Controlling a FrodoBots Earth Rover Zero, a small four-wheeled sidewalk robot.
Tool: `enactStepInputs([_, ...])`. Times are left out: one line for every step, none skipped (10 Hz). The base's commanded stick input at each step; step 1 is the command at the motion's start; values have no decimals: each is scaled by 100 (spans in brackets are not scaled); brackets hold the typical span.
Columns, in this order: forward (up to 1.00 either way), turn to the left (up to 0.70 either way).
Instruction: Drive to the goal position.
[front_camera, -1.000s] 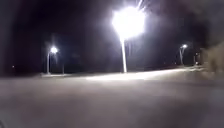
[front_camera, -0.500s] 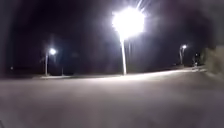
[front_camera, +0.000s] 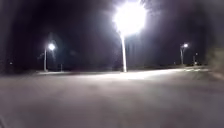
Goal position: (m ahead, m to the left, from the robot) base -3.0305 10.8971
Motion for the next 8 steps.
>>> enactStepInputs([85, 0])
enactStepInputs([85, 0])
enactStepInputs([85, 0])
enactStepInputs([85, 0])
enactStepInputs([85, 0])
enactStepInputs([85, 0])
enactStepInputs([85, 0])
enactStepInputs([85, 0])
